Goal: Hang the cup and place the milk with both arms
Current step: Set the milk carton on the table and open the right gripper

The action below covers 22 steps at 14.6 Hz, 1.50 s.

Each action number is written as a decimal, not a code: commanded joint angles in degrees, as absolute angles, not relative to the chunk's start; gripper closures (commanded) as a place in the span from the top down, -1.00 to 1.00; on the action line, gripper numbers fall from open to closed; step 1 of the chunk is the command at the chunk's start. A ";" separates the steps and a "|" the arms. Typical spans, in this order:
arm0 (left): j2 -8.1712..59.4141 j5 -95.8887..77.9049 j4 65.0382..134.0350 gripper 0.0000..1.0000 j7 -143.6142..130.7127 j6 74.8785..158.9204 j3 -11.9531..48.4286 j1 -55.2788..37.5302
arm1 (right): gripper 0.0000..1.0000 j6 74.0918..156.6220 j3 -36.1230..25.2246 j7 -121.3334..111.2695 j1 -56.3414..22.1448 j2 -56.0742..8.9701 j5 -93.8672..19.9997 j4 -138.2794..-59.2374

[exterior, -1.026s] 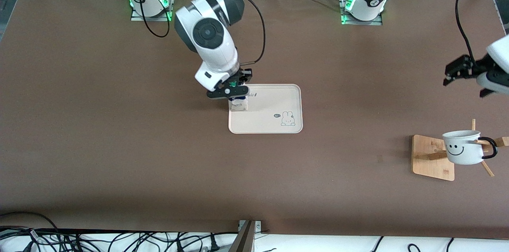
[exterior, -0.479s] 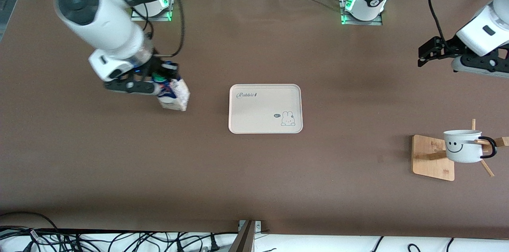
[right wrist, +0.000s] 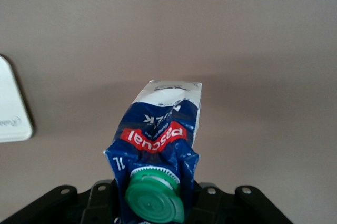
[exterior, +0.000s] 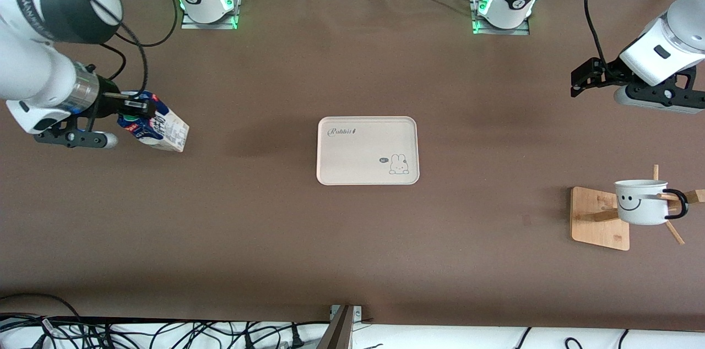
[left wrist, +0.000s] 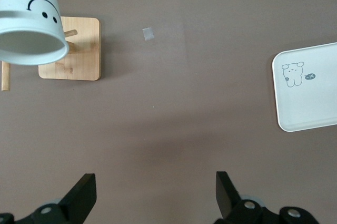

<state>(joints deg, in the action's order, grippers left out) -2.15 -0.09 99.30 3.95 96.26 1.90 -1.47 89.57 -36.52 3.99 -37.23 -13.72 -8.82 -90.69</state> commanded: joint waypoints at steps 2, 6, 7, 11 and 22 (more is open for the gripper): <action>-2.99 -0.79 100.11 1.00 3.34 97.21 1.85 -1.14 | -0.32 92.27 -36.39 -3.76 -34.11 -14.24 -9.75 -95.17; -2.72 -0.79 100.02 1.00 3.43 99.22 0.97 0.34 | -0.32 103.69 -36.39 -7.99 -33.84 -13.80 -9.67 -104.83; -2.55 -0.79 99.93 1.00 3.95 100.01 0.97 0.70 | -0.32 105.36 -36.39 -8.26 -33.84 -13.71 -9.67 -106.51; -1.41 -0.70 98.10 1.00 3.87 99.67 0.97 0.79 | -0.32 113.27 -36.39 -11.51 -33.66 -13.62 -9.67 -113.01; 1.41 -0.79 93.95 1.00 3.87 97.30 1.41 1.05 | 1.00 112.34 -37.87 -11.60 -30.94 -13.28 -9.84 -111.46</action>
